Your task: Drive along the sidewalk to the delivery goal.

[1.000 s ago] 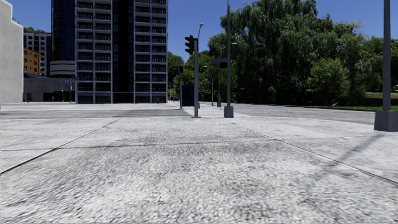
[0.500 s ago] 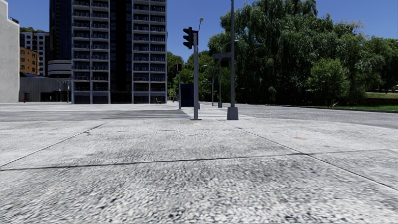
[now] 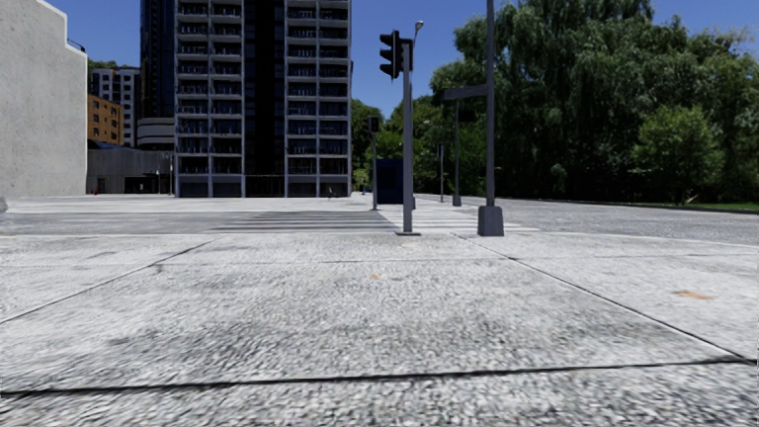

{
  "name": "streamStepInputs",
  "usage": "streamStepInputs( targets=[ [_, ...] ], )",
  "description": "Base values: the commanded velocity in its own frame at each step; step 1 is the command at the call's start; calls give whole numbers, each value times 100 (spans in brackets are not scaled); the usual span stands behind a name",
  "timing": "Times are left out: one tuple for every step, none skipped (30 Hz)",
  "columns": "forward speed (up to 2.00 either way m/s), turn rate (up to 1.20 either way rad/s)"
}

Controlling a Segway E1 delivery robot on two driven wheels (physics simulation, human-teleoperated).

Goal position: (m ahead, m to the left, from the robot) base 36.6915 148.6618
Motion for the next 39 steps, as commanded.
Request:
streamStepInputs(
  targets=[
    [200, 94],
    [200, 80],
    [200, 80],
    [200, 30],
    [200, 3],
    [200, 0],
    [200, 0],
    [200, 0],
    [200, 0],
    [200, 0],
    [200, 0],
    [200, 0],
    [200, 0],
    [200, 0],
    [200, 0],
    [200, 0],
    [200, 1],
    [200, 14],
    [200, 14],
    [200, 29],
    [200, 46],
    [200, 69],
    [200, 81],
    [200, 88],
    [200, 93],
    [200, 93],
    [200, 94],
    [200, 94],
    [200, 94],
    [200, 94],
    [200, 94],
    [200, 94],
    [200, 94],
    [200, 94],
    [200, 94],
    [200, 94],
    [200, 94],
    [200, 94],
    [200, 94]
  ],
)
